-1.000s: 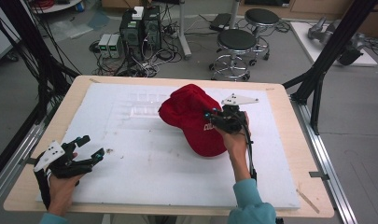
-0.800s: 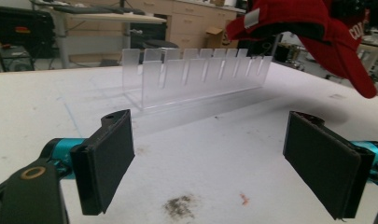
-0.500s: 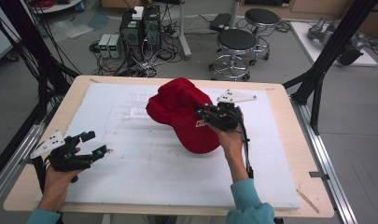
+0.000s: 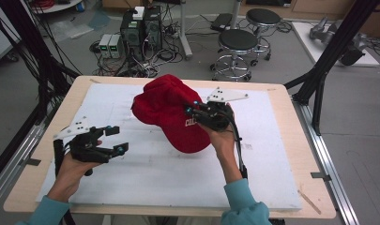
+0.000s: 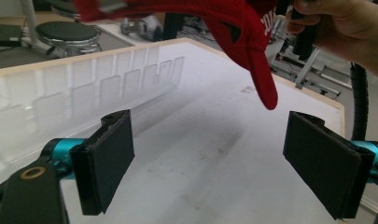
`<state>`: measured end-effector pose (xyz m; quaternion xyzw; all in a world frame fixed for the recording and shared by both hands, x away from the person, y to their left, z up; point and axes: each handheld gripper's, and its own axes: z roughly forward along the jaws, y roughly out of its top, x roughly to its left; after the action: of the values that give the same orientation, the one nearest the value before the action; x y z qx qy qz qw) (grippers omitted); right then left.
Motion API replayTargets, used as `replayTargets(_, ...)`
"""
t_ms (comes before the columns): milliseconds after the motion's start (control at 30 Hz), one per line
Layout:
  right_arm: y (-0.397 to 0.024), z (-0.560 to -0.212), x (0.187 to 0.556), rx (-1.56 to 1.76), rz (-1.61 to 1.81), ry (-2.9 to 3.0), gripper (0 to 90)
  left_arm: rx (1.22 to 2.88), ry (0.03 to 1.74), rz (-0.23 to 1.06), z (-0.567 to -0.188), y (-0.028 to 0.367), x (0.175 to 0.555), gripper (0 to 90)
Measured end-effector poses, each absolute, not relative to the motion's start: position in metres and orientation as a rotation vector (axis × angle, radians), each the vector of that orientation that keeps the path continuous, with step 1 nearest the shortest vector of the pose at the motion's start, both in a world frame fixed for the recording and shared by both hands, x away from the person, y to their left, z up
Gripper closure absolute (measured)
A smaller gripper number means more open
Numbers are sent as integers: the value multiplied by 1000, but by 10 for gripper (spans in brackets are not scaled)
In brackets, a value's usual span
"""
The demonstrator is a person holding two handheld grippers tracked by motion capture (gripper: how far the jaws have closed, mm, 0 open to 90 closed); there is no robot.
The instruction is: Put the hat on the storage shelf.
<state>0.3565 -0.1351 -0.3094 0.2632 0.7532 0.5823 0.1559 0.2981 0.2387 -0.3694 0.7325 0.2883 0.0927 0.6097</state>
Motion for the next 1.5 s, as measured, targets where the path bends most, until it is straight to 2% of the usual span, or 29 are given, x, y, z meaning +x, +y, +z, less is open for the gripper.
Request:
replayTargets(367, -120, -307, 354, 695, 1732, 2169, 833, 1697, 649, 134, -376, 194, 306, 167)
replayTargets(533, -114, -307, 353, 683, 1760, 2170, 833, 1695, 642, 84, -378, 178, 307, 220)
replayTargets(600, -111, -307, 352, 678, 1772, 2172, 831, 1681, 643, 72, -380, 174, 308, 269)
replayTargets(800, -107, -307, 350, 668, 1791, 2173, 830, 1664, 635, 53, -381, 167, 310, 308)
replayTargets(867, -106, -308, 350, 662, 1807, 2170, 830, 1651, 636, 25, -381, 166, 312, 446)
replayTargets(900, -106, -308, 350, 662, 1807, 2170, 830, 1638, 623, 0, -382, 167, 313, 446)
replayTargets(1000, -105, -308, 350, 660, 1822, 2173, 830, 1616, 612, 36, -380, 168, 312, 469)
replayTargets(1033, -104, -308, 350, 659, 1826, 2173, 829, 1615, 608, 32, -380, 168, 312, 529)
replayTargets(1067, -104, -308, 350, 659, 1826, 2173, 829, 1618, 603, 33, -380, 168, 311, 529)
replayTargets(1133, -102, -309, 350, 656, 1833, 2176, 829, 1623, 574, 29, -380, 167, 310, 624)
replayTargets(1267, -98, -310, 349, 650, 1836, 2182, 830, 1616, 543, 36, -380, 165, 308, 749)
replayTargets(1367, -97, -311, 349, 641, 1850, 2188, 830, 1613, 533, 4, -380, 166, 309, 804)
replayTargets(1500, -97, -311, 349, 631, 1863, 2188, 830, 1607, 540, -7, -380, 166, 308, 833)
